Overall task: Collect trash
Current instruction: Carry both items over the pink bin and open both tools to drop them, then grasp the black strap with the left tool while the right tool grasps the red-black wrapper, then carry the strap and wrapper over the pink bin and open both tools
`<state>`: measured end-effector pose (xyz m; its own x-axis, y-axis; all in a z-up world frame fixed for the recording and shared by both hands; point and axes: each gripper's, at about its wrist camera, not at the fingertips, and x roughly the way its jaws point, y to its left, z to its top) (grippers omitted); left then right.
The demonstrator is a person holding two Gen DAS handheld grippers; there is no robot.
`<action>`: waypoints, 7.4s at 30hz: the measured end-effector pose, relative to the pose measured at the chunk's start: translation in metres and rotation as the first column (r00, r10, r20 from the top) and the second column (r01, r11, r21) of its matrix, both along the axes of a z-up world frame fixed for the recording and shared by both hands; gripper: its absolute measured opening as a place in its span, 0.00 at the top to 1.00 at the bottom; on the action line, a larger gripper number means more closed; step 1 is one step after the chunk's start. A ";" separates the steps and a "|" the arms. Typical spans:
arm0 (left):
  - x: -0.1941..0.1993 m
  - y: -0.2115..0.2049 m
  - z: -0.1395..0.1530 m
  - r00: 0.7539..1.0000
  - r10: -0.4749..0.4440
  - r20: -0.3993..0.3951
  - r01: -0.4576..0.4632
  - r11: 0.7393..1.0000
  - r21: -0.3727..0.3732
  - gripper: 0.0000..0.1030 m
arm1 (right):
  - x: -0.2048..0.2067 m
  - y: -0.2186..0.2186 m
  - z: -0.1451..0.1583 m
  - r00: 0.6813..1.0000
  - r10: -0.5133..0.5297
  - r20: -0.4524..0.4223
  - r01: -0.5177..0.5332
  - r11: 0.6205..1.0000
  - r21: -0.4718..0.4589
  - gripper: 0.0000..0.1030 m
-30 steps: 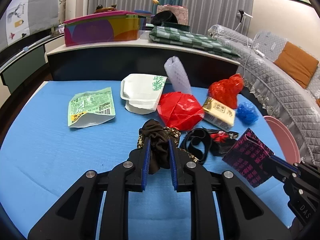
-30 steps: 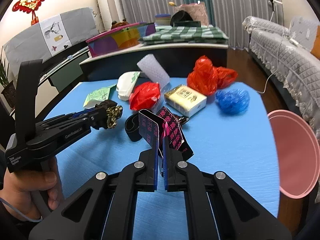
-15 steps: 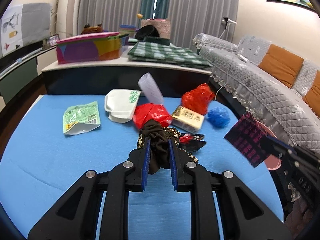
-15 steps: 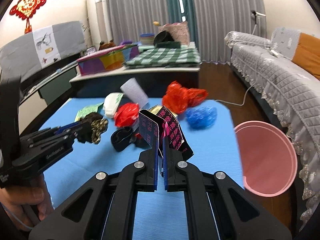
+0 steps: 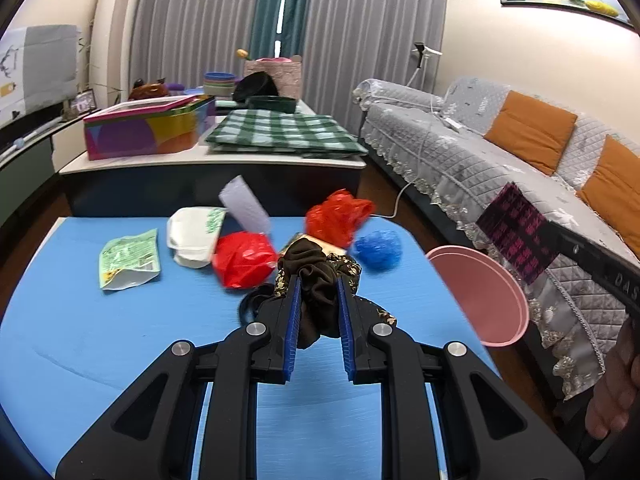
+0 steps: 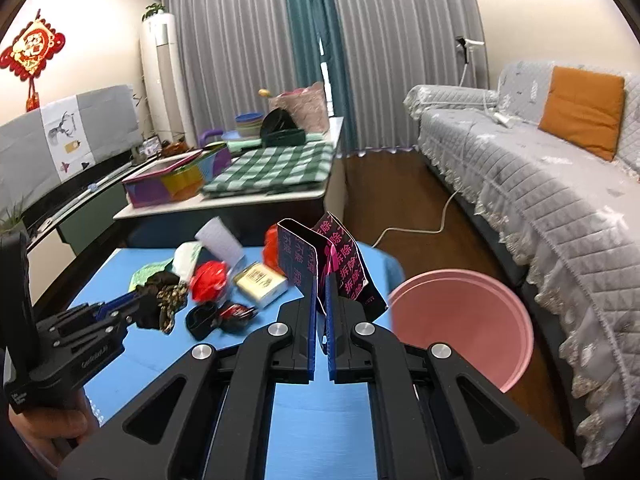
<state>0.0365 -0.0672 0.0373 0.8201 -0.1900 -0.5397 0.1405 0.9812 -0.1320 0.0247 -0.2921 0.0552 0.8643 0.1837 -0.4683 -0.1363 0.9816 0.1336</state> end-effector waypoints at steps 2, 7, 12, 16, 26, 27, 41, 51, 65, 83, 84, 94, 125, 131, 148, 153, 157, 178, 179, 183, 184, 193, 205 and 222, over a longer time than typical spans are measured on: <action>-0.001 -0.005 0.003 1.000 -0.007 0.003 0.007 1.000 -0.015 0.83 | 0.000 -0.011 0.005 1.000 -0.011 -0.009 0.011 1.000 0.003 0.96; 0.002 -0.027 0.011 0.999 -0.035 0.013 0.035 0.999 -0.033 0.83 | -0.001 -0.032 0.017 1.000 -0.023 -0.003 0.023 0.999 -0.025 0.96; 0.006 -0.053 0.016 0.997 -0.074 0.020 0.075 0.997 -0.030 0.83 | 0.007 -0.060 0.036 0.999 -0.038 0.015 0.038 0.998 -0.044 0.96; 0.013 -0.069 0.017 0.995 -0.095 0.016 0.095 0.995 -0.033 0.83 | 0.020 -0.083 0.048 0.998 -0.051 0.028 0.053 0.996 -0.074 0.96; 0.041 -0.113 0.011 0.990 -0.143 0.004 0.143 0.990 -0.012 0.83 | 0.048 -0.135 0.035 0.989 -0.144 0.036 0.144 0.990 0.005 0.96; 0.044 -0.117 0.009 0.989 -0.146 0.000 0.146 0.989 -0.010 0.83 | 0.052 -0.138 0.033 0.988 -0.152 0.038 0.152 0.988 0.006 0.96; 0.088 -0.153 -0.026 0.987 -0.148 -0.067 0.145 0.988 -0.056 0.83 | 0.100 -0.171 -0.007 0.979 -0.190 -0.068 0.193 0.981 0.032 0.95; 0.101 -0.210 -0.033 0.968 -0.243 -0.064 0.240 0.970 -0.046 0.83 | 0.111 -0.184 -0.025 0.973 -0.203 -0.113 0.208 0.978 0.032 0.95; 0.107 -0.227 -0.038 0.957 -0.276 -0.088 0.274 0.961 -0.033 0.72 | 0.118 -0.186 -0.028 0.969 -0.204 -0.137 0.211 0.977 0.042 0.58; 0.065 -0.142 -0.010 0.992 -0.120 -0.042 0.118 0.992 -0.044 0.58 | 0.100 -0.119 0.002 0.993 -0.112 -0.038 0.113 0.994 0.011 0.50; 0.061 -0.133 -0.011 0.993 -0.107 -0.041 0.105 0.993 -0.049 0.58 | 0.097 -0.113 0.004 0.994 -0.110 -0.029 0.110 0.994 0.010 0.50; 0.031 -0.043 -0.023 0.999 0.025 -0.039 -0.029 0.995 -0.091 0.55 | 0.073 -0.040 0.013 0.999 -0.036 0.035 0.036 0.999 -0.007 0.50; 0.053 0.075 -0.084 0.972 0.179 -0.153 -0.186 0.982 -0.037 0.57 | 0.138 0.124 -0.107 0.887 0.308 -0.344 -0.314 0.949 0.039 0.53; 0.061 0.074 -0.086 0.973 0.166 -0.159 -0.177 0.983 -0.055 0.58 | 0.149 0.130 -0.121 0.872 0.307 -0.380 -0.320 0.947 0.031 0.56; 0.088 0.050 -0.104 0.956 0.131 -0.262 -0.143 0.989 -0.028 0.79 | 0.139 0.110 -0.108 0.886 0.323 -0.332 -0.347 0.938 -0.014 0.69; 0.086 0.049 -0.102 0.956 0.143 -0.256 -0.150 0.989 -0.009 0.93 | 0.135 0.101 -0.102 0.898 0.310 -0.311 -0.333 0.943 -0.023 0.69; 0.082 0.048 -0.100 0.957 0.157 -0.245 -0.161 0.987 0.001 0.94 | 0.132 0.093 -0.096 0.910 0.294 -0.292 -0.313 0.949 -0.019 0.69; 0.046 0.024 -0.060 0.984 0.128 -0.122 -0.129 0.992 0.000 0.94 | 0.096 0.053 -0.057 0.963 0.209 -0.172 -0.218 0.975 -0.035 0.69; 0.046 0.023 -0.059 0.985 0.126 -0.117 -0.127 0.992 -0.001 0.94 | 0.094 0.051 -0.056 0.964 0.204 -0.168 -0.213 0.976 -0.037 0.69; 0.043 0.018 -0.055 0.988 0.117 -0.102 -0.118 0.993 -0.008 0.94 | 0.090 0.042 -0.050 0.971 0.184 -0.154 -0.191 0.981 -0.037 0.69; 0.042 0.016 -0.054 0.988 0.115 -0.100 -0.116 0.993 -0.007 0.94 | 0.089 0.041 -0.049 0.973 0.179 -0.148 -0.187 0.982 -0.037 0.69; 0.040 0.004 -0.048 0.991 0.109 -0.083 -0.110 0.994 -0.011 0.94 | 0.080 0.013 -0.037 0.985 0.127 -0.115 -0.131 0.991 -0.026 0.69; 0.036 -0.009 -0.043 0.993 0.095 -0.073 -0.096 0.995 -0.002 0.94 | 0.073 -0.009 -0.018 0.994 0.086 -0.074 -0.087 0.996 -0.017 0.69; 0.041 -0.034 -0.029 0.995 0.073 -0.074 -0.075 0.997 -0.025 0.94 | 0.074 -0.038 0.012 1.000 0.027 0.002 -0.027 0.999 -0.017 0.69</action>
